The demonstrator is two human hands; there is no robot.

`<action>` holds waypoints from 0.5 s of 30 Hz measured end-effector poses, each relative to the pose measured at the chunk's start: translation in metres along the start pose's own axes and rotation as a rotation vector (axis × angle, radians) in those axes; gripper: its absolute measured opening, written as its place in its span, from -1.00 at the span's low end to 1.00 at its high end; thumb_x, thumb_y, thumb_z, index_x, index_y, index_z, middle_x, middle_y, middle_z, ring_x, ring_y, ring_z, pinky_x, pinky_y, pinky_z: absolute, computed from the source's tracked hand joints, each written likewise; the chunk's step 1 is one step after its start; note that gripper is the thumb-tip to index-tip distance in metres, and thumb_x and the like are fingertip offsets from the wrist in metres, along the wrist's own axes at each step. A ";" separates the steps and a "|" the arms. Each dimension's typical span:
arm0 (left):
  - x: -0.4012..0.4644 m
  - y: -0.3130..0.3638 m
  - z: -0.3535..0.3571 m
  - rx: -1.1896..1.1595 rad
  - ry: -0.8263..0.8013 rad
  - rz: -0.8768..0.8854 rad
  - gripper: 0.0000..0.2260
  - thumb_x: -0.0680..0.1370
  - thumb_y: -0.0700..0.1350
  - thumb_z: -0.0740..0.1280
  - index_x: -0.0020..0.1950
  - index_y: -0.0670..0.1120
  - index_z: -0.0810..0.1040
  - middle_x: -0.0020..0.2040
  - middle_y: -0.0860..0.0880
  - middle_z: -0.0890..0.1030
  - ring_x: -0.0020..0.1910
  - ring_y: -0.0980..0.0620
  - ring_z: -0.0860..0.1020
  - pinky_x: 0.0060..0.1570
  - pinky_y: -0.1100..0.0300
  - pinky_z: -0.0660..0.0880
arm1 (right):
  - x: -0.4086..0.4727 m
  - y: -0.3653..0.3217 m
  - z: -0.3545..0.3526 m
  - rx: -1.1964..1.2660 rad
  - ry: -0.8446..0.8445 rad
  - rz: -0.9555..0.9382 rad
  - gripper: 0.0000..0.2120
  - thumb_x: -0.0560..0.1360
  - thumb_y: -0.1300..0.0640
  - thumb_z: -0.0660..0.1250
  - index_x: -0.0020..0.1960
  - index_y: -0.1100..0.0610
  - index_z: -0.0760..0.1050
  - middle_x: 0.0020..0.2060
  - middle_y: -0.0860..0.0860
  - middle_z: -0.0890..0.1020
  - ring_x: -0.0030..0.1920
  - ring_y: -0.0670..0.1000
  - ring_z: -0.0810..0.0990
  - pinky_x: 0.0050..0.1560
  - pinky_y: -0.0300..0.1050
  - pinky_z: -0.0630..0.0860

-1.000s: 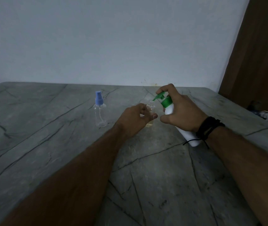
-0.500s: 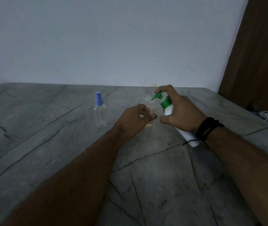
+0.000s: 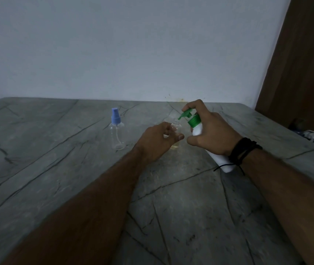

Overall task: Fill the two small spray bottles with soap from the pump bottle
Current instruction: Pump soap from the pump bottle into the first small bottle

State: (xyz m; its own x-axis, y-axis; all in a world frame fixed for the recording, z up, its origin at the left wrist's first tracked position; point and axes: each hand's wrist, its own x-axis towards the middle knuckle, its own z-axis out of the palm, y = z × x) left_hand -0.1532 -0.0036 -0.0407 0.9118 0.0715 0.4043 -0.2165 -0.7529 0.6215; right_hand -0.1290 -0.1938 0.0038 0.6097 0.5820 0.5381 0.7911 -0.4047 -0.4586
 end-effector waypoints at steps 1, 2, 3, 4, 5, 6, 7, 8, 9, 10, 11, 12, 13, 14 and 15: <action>0.000 0.000 0.000 -0.001 0.001 -0.002 -0.55 0.46 0.27 0.33 0.20 0.02 0.53 0.13 0.06 0.61 0.04 0.15 0.53 -0.06 0.24 0.39 | 0.000 0.000 0.000 -0.004 -0.001 -0.001 -0.35 0.31 0.23 0.49 0.31 -0.06 0.31 -0.27 -0.13 0.57 -0.33 -0.12 0.58 -0.35 -0.28 0.46; 0.000 0.000 0.000 -0.005 0.002 -0.003 -0.56 0.46 0.27 0.33 0.20 0.02 0.53 0.12 0.07 0.61 0.04 0.15 0.53 -0.07 0.25 0.38 | 0.000 0.000 0.001 -0.006 -0.004 -0.002 -0.33 0.32 0.23 0.49 0.32 -0.07 0.31 -0.27 -0.11 0.58 -0.32 -0.09 0.59 -0.34 -0.23 0.48; 0.000 0.000 0.000 -0.009 0.004 -0.003 -0.57 0.46 0.27 0.34 0.19 0.03 0.53 0.12 0.07 0.61 0.03 0.16 0.53 -0.09 0.26 0.38 | 0.000 0.000 0.001 -0.007 -0.008 -0.003 -0.32 0.32 0.22 0.49 0.34 -0.09 0.30 -0.26 -0.09 0.59 -0.32 -0.06 0.59 -0.32 -0.20 0.49; -0.001 0.001 0.000 -0.015 0.005 -0.001 -0.58 0.46 0.26 0.34 0.18 0.03 0.53 0.11 0.08 0.61 0.03 0.16 0.53 -0.10 0.27 0.37 | -0.001 0.000 0.001 -0.008 -0.009 -0.004 -0.31 0.32 0.22 0.49 0.34 -0.10 0.30 -0.26 -0.08 0.59 -0.31 -0.04 0.60 -0.31 -0.19 0.50; -0.001 0.001 0.000 -0.020 0.007 0.002 -0.59 0.46 0.26 0.34 0.18 0.03 0.53 0.11 0.08 0.62 0.04 0.16 0.54 -0.10 0.27 0.37 | 0.000 0.000 0.001 -0.008 -0.008 -0.005 -0.32 0.32 0.22 0.49 0.34 -0.10 0.30 -0.26 -0.09 0.59 -0.32 -0.05 0.59 -0.31 -0.19 0.50; -0.001 0.001 0.000 -0.022 0.008 0.007 -0.59 0.46 0.25 0.34 0.17 0.03 0.54 0.11 0.07 0.62 0.05 0.15 0.54 -0.09 0.27 0.37 | 0.000 0.000 0.001 -0.007 -0.005 -0.005 -0.33 0.31 0.22 0.49 0.33 -0.09 0.30 -0.26 -0.11 0.58 -0.32 -0.08 0.59 -0.32 -0.21 0.49; -0.001 0.001 0.000 -0.021 0.007 0.011 -0.59 0.46 0.25 0.34 0.18 0.02 0.54 0.12 0.07 0.62 0.05 0.15 0.54 -0.10 0.27 0.37 | 0.000 0.001 0.001 -0.007 -0.003 -0.005 -0.34 0.31 0.22 0.49 0.31 -0.08 0.31 -0.26 -0.13 0.57 -0.32 -0.10 0.58 -0.34 -0.25 0.48; -0.001 0.001 0.000 -0.018 0.005 0.013 -0.59 0.47 0.25 0.34 0.18 0.02 0.54 0.12 0.06 0.62 0.04 0.15 0.54 -0.12 0.28 0.37 | 0.001 0.001 0.000 -0.008 -0.001 -0.004 -0.35 0.31 0.22 0.49 0.30 -0.07 0.31 -0.26 -0.14 0.57 -0.32 -0.12 0.57 -0.36 -0.29 0.47; -0.001 0.002 0.000 -0.015 0.003 0.011 -0.58 0.47 0.25 0.33 0.19 0.01 0.53 0.12 0.06 0.62 0.02 0.15 0.53 -0.14 0.30 0.36 | 0.001 0.002 0.000 -0.009 -0.001 -0.002 -0.36 0.31 0.22 0.49 0.29 -0.06 0.31 -0.27 -0.14 0.56 -0.32 -0.13 0.57 -0.36 -0.32 0.45; -0.001 0.002 0.000 -0.014 0.001 0.009 -0.58 0.47 0.25 0.33 0.19 0.01 0.53 0.13 0.05 0.61 0.01 0.16 0.52 -0.15 0.31 0.35 | 0.001 0.002 0.000 -0.009 0.000 -0.001 -0.37 0.31 0.22 0.49 0.29 -0.05 0.31 -0.27 -0.14 0.56 -0.33 -0.13 0.57 -0.37 -0.33 0.44; -0.001 0.002 -0.001 -0.014 -0.001 0.009 -0.57 0.47 0.25 0.33 0.19 0.01 0.53 0.13 0.05 0.61 0.01 0.16 0.52 -0.15 0.30 0.35 | 0.001 0.002 0.000 -0.011 0.000 -0.001 -0.37 0.31 0.21 0.49 0.29 -0.05 0.31 -0.28 -0.14 0.56 -0.33 -0.13 0.57 -0.37 -0.33 0.43; -0.001 0.002 -0.001 -0.016 -0.002 0.008 -0.57 0.46 0.26 0.33 0.19 0.01 0.53 0.13 0.05 0.61 0.01 0.15 0.52 -0.13 0.28 0.36 | 0.000 0.002 0.001 -0.012 0.001 -0.002 -0.36 0.31 0.21 0.48 0.30 -0.06 0.31 -0.28 -0.13 0.56 -0.33 -0.12 0.57 -0.36 -0.30 0.45; -0.001 0.001 -0.001 -0.019 -0.003 0.007 -0.57 0.46 0.26 0.33 0.20 0.01 0.53 0.13 0.05 0.61 0.02 0.15 0.53 -0.12 0.27 0.36 | 0.000 0.001 0.001 -0.011 0.002 -0.004 -0.34 0.31 0.21 0.48 0.31 -0.08 0.31 -0.27 -0.11 0.57 -0.33 -0.09 0.57 -0.36 -0.26 0.47; -0.001 0.001 -0.001 -0.022 -0.006 0.007 -0.57 0.46 0.26 0.33 0.20 0.02 0.53 0.13 0.06 0.61 0.03 0.15 0.53 -0.11 0.26 0.37 | 0.000 0.001 0.001 -0.010 0.003 -0.006 -0.33 0.32 0.21 0.49 0.32 -0.10 0.30 -0.28 -0.10 0.58 -0.34 -0.08 0.58 -0.34 -0.23 0.47; -0.001 0.001 -0.001 -0.023 -0.009 0.007 -0.57 0.46 0.26 0.33 0.20 0.02 0.52 0.13 0.06 0.61 0.04 0.14 0.54 -0.09 0.25 0.38 | 0.000 0.001 0.001 -0.008 0.003 -0.008 -0.32 0.32 0.21 0.49 0.33 -0.11 0.30 -0.28 -0.09 0.58 -0.34 -0.07 0.57 -0.33 -0.22 0.48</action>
State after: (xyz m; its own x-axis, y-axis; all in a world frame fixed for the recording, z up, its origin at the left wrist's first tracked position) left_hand -0.1551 -0.0040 -0.0398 0.9135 0.0605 0.4023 -0.2303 -0.7382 0.6341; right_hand -0.1284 -0.1935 0.0026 0.6031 0.5832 0.5441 0.7966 -0.4053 -0.4485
